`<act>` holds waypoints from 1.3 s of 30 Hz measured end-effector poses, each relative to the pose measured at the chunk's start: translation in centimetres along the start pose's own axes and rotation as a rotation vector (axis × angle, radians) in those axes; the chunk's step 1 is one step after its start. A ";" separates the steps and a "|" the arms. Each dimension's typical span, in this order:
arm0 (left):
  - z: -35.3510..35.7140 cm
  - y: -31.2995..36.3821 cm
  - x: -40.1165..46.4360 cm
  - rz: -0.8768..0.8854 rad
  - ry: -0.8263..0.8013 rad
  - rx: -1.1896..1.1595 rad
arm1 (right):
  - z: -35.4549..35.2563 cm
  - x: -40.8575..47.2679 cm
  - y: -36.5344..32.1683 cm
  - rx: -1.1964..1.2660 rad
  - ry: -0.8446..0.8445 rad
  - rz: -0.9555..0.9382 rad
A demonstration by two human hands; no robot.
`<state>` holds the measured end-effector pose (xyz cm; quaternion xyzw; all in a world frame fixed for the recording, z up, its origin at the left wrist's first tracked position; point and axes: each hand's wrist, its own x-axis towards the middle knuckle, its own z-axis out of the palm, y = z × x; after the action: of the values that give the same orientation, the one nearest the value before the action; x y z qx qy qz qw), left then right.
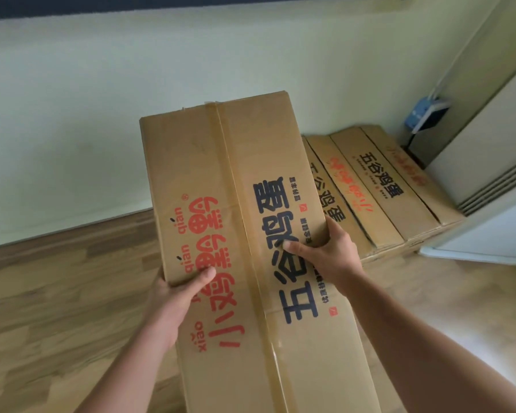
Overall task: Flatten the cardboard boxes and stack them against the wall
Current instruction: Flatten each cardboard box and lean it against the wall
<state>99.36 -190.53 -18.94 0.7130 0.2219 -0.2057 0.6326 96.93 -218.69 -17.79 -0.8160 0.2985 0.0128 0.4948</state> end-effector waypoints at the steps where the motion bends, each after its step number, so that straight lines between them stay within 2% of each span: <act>1: 1.2 0.2 1.5 -0.018 -0.008 0.002 | -0.2 1.7 0.4 -0.003 0.002 0.011; 7: 7.5 0.9 11.7 -0.086 -0.036 -0.010 | 1.1 13.5 2.7 -0.014 -0.024 0.117; 11: 10.5 0.3 18.6 -0.134 0.001 0.024 | 2.9 20.9 4.9 -0.035 -0.064 0.153; 23: 18.0 -2.6 33.6 -0.232 0.052 0.029 | 7.7 37.6 11.4 -0.198 -0.117 0.170; 30: 19.7 -5.0 38.3 -0.271 0.055 0.040 | 10.7 41.2 15.2 -0.480 -0.119 0.150; 39: 19.8 -8.0 37.3 -0.365 0.080 0.069 | 11.0 39.5 18.0 -0.548 -0.164 0.114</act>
<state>124.94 -207.30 -49.12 0.6899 0.3655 -0.2959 0.5504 123.43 -234.46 -50.29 -0.8975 0.2881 0.1866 0.2768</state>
